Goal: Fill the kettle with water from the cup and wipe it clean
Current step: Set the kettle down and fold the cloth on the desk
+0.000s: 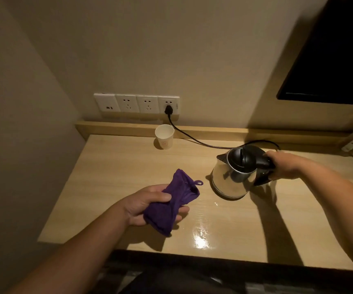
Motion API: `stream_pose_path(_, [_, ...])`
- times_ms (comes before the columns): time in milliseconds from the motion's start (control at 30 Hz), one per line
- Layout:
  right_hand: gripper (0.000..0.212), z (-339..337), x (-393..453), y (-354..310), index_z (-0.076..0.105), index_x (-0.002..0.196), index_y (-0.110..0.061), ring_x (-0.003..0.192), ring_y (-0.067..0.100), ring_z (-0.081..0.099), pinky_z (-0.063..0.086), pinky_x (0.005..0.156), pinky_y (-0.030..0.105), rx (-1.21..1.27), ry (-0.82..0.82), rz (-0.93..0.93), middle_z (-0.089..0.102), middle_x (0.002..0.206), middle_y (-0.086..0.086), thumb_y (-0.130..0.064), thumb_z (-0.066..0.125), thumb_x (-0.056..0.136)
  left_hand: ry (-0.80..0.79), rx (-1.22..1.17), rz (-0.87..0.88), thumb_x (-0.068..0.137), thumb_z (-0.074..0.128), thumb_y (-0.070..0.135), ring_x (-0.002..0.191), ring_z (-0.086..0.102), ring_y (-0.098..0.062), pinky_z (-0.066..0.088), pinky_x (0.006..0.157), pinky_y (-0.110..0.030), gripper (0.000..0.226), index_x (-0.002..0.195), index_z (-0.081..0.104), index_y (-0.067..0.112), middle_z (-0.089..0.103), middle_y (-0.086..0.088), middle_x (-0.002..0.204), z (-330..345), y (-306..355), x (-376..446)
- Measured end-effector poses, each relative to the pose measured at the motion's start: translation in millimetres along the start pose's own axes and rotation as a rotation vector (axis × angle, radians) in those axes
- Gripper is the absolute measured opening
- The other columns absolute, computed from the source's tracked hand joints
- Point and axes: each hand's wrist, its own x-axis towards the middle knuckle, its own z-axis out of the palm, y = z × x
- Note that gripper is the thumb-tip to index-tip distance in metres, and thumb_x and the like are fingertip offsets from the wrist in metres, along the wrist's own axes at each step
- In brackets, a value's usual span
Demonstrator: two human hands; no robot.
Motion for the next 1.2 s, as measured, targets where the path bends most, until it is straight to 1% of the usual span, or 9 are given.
stream_pose_path(67, [0.069,-18.9,-19.5,-20.2,0.043,0.139,-0.026,0.122,0.03,0.048,0.041,0.103,0.046,-0.214,0.097,0.004,0.052,0.133,0.007,-0.036,0.076,0.079,0.036,0.071,-0.042,0.085,0.061,-0.001,0.122,0.05,-0.043,0.04,0.103,-0.053,0.059,0.14,0.04,-0.004,0.045,-0.034,0.136,7.6,-0.7,-1.4])
stream_pose_path(167, [0.072,-36.9,-57.5,-81.0,0.038,0.147,-0.025,0.132,0.025,0.042,0.038,0.109,0.042,-0.161,0.297,-0.314,0.044,0.147,0.005,-0.047,0.068,0.085,0.15,0.321,-0.129,0.079,0.056,0.006,0.102,0.059,-0.036,0.047,0.09,-0.044,0.059,0.135,0.042,-0.008,0.056,-0.03,0.12,25.6,0.5,0.1])
stream_pose_path(267, [0.071,-34.1,-96.3,-149.5,0.035,0.15,-0.027,0.134,0.016,0.041,0.033,0.106,0.029,-0.029,0.101,-0.689,0.04,0.153,-0.004,-0.05,0.063,0.089,0.172,0.473,-0.182,0.075,0.055,0.012,0.09,0.063,-0.028,0.05,0.078,-0.034,0.056,0.128,0.048,-0.007,0.063,-0.021,0.106,49.0,6.8,0.3])
stream_pose_path(333, [0.066,-25.2,-107.7,-177.3,0.04,0.148,-0.024,0.13,0.017,0.046,0.036,0.104,0.029,-0.107,-0.09,-0.751,0.048,0.147,-0.004,-0.046,0.063,0.091,0.155,0.496,-0.179,0.075,0.054,0.012,0.086,0.064,-0.025,0.051,0.075,-0.031,0.046,0.119,0.054,-0.002,0.064,-0.018,0.102,62.2,12.1,-3.3])
stream_pose_path(467, [0.032,-16.9,-113.0,-191.9,0.066,0.114,-0.02,0.09,0.019,0.062,0.051,0.079,0.034,-0.115,-0.161,-0.763,0.069,0.1,-0.001,-0.039,0.068,0.089,0.124,0.641,-0.205,0.079,0.054,0.013,0.085,0.062,-0.024,0.049,0.074,-0.031,0.03,0.108,0.058,0.004,0.065,-0.012,0.096,72.5,25.5,-20.5])
stream_pose_path(667, [0.018,-8.9,-113.9,-204.6,0.065,0.094,-0.023,0.077,0.012,0.06,0.05,0.067,0.03,0.097,-0.087,-0.735,0.066,0.084,-0.004,-0.04,0.066,0.088,0.247,1.352,-0.074,0.095,0.054,0.024,0.076,0.063,-0.011,0.05,0.068,-0.029,0.008,0.101,0.059,0.021,0.066,0.002,0.088,60.8,36.8,-54.2])
stream_pose_path(800, [0.014,4.1,-115.5,-225.6,0.062,0.091,-0.021,0.076,0.012,0.06,0.049,0.062,0.024,0.267,-0.084,-0.682,0.064,0.084,-0.003,-0.034,0.067,0.087,0.324,1.292,0.046,0.093,0.059,0.028,0.085,0.067,-0.01,0.056,0.072,-0.029,0.016,0.109,0.055,0.026,0.067,0.003,0.098,31.8,39.8,-82.8])
stream_pose_path(967, [0.018,28.2,-118.7,-262.4,0.059,0.097,-0.029,0.083,0.008,0.063,0.053,0.065,0.017,0.443,-0.121,-0.63,0.065,0.094,-0.006,-0.019,0.069,0.086,0.193,1.311,0.046,0.088,0.069,0.028,0.086,0.067,-0.009,0.055,0.071,-0.027,0.023,0.108,0.059,0.025,0.067,0.004,0.1,-11.5,57.0,-119.1])
stream_pose_path(1200, [0.037,58.8,-128.1,-285.4,0.065,0.113,-0.028,0.098,0.009,0.066,0.058,0.084,0.03,0.702,-0.185,-0.512,0.068,0.108,-0.008,-0.011,0.075,0.083,0.135,1.349,0.062,0.087,0.071,0.022,0.089,0.065,-0.009,0.055,0.081,-0.036,0.026,0.111,0.061,0.024,0.067,0.005,0.102,-60.9,67.9,-138.0])
